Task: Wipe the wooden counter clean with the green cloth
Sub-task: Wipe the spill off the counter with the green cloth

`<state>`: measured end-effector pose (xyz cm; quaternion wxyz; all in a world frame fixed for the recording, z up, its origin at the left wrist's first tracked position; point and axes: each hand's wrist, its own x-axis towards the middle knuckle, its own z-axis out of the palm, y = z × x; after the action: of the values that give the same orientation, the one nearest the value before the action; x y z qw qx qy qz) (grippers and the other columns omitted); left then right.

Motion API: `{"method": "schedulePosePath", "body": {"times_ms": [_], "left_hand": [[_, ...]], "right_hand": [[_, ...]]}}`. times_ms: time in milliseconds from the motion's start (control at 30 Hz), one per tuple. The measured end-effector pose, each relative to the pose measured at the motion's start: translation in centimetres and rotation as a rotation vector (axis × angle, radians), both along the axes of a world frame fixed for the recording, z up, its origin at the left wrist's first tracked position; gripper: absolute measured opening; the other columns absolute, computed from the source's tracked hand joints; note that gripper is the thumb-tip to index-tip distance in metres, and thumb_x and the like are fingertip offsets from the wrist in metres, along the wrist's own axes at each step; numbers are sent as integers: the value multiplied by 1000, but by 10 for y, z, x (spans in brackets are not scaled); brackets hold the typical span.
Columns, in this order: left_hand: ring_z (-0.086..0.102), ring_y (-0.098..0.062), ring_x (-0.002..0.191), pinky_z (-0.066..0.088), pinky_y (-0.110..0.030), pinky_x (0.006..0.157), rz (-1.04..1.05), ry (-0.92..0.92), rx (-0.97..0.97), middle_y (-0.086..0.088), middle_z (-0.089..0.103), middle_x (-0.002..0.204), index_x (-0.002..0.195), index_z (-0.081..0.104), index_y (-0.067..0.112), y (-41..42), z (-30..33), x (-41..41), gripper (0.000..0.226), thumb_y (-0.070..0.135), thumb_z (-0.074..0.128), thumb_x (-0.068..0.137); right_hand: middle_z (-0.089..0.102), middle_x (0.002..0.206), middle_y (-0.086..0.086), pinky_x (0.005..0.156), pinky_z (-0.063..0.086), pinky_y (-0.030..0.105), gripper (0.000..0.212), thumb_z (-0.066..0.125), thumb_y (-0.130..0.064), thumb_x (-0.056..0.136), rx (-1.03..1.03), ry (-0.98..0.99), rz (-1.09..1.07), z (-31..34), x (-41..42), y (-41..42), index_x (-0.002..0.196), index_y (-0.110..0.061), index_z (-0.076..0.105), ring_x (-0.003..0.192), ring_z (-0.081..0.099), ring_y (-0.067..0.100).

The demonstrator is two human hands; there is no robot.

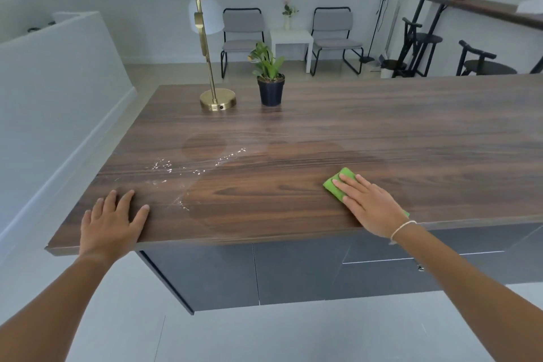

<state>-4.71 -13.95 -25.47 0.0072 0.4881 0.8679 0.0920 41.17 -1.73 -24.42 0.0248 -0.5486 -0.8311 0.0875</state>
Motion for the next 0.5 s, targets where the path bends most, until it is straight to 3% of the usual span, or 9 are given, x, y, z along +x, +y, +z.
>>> {"method": "schedulePosePath", "body": {"times_ms": [167,400,500], "left_hand": [[24,-34,141,17,-49,116,8,5,27,-14,30,153,142,35,20,1,-1,-1,58,49,38,92],[24,-35,141,18,-49,116,41,1,47,-13,30,153,142,35,21,-4,3,-11,56,48,41,93],[24,-34,142,18,-49,116,37,-3,24,-14,30,153,143,33,21,-4,0,-11,57,46,39,93]], "right_hand": [[3,159,-12,118,7,41,49,16,-37,99,-64,-32,-164,7,-33,50,148,-35,10,147,2,18],[8,157,-18,116,5,33,47,21,-37,99,29,18,221,-2,-71,5,145,-40,12,146,3,12],[12,156,-17,117,10,34,46,25,-38,99,15,34,165,-4,-31,16,144,-41,17,146,6,12]]}}
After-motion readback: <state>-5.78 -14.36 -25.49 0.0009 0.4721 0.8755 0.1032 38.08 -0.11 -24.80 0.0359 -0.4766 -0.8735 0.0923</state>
